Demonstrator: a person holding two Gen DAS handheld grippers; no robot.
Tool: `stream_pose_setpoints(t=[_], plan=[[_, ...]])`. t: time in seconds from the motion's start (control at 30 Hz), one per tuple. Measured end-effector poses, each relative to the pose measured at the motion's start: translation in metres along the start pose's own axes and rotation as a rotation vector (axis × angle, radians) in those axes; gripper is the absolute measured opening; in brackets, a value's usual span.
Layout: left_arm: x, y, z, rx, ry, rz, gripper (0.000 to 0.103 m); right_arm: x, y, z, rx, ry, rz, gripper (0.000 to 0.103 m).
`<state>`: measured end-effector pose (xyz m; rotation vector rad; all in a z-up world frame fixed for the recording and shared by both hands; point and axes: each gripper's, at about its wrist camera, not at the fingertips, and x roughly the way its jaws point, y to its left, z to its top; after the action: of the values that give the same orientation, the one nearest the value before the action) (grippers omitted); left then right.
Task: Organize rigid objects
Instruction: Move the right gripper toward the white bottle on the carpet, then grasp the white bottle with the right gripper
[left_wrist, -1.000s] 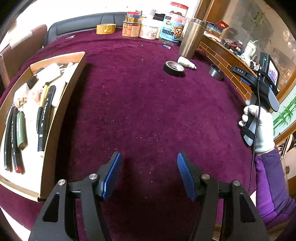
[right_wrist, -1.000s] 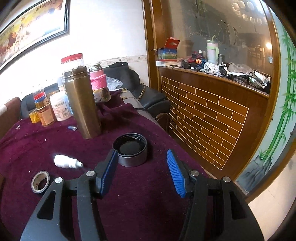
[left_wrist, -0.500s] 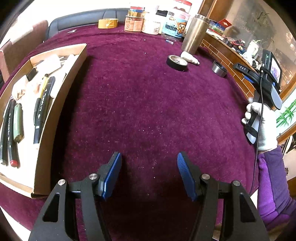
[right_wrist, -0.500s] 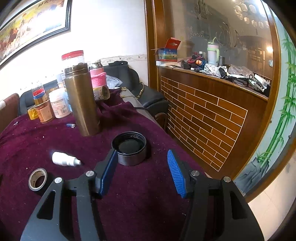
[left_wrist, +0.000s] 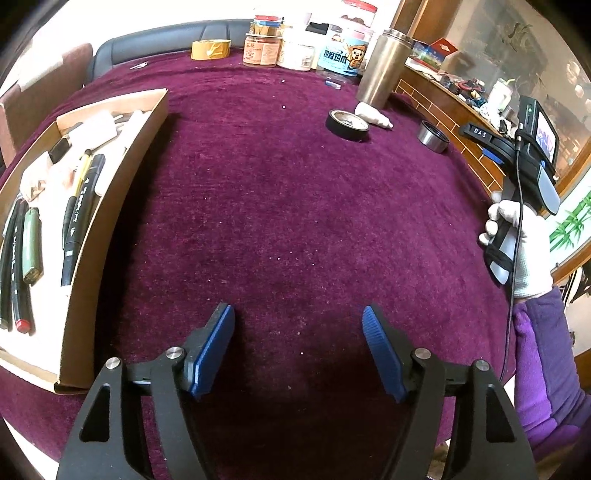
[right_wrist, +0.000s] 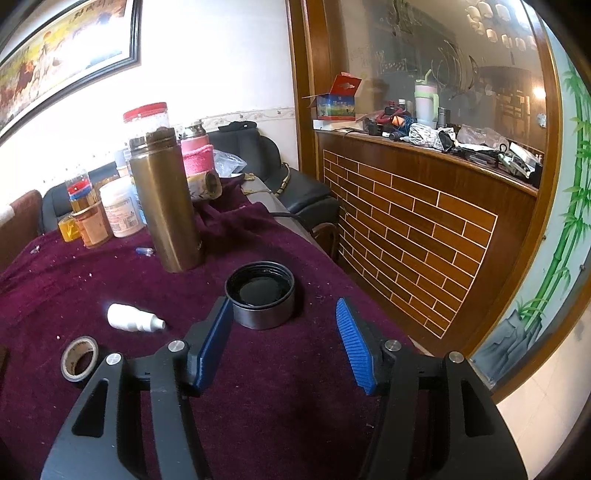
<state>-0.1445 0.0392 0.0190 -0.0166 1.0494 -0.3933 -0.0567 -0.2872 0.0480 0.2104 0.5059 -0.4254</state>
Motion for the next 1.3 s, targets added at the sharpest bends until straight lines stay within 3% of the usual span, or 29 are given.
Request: stream_pose_setpoints(t=[0.17,0.4,0.6,0.73,0.77,0.8,0.83,1.07,1.13,1.2,1.3], plan=[[-0.012,0.004,-0.002,0.003,-0.026,-0.042,0.066,-0.016,-0.001,0.006,0.074,-0.026,0.119,0.057],[-0.024,0.012,-0.002,0.003,-0.072,-0.074,0.066,0.015,0.071,0.019,-0.093,0.191,0.385,0.057],[-0.033,0.023,-0.005,-0.019,-0.093,-0.054,0.066,0.077,0.118,0.021,-0.208,0.279,0.374,0.057],[-0.042,0.031,-0.007,-0.027,-0.118,-0.033,0.066,0.122,0.131,0.010,-0.215,0.436,0.416,0.057],[-0.043,0.034,-0.007,-0.032,-0.119,-0.030,0.066,0.127,0.133,0.005,-0.223,0.464,0.420,0.044],[-0.042,0.035,-0.008,-0.036,-0.119,-0.028,0.066,0.122,0.135,0.003,-0.248,0.448,0.408,0.036],[-0.042,0.037,-0.008,-0.042,-0.118,-0.027,0.066,0.120,0.136,0.001,-0.255,0.457,0.403,0.034],[-0.038,0.037,-0.006,-0.040,-0.117,-0.042,0.066,0.061,0.135,-0.036,-0.298,0.536,0.541,0.034],[-0.040,0.037,-0.005,-0.035,-0.124,-0.036,0.066,0.052,0.134,-0.042,-0.261,0.564,0.608,0.034],[-0.042,0.038,-0.002,-0.038,-0.127,-0.032,0.066,0.049,0.121,-0.043,-0.137,0.581,0.739,0.035],[-0.044,0.037,0.005,-0.027,-0.131,-0.010,0.066,0.052,0.093,-0.040,0.015,0.485,0.775,0.049]])
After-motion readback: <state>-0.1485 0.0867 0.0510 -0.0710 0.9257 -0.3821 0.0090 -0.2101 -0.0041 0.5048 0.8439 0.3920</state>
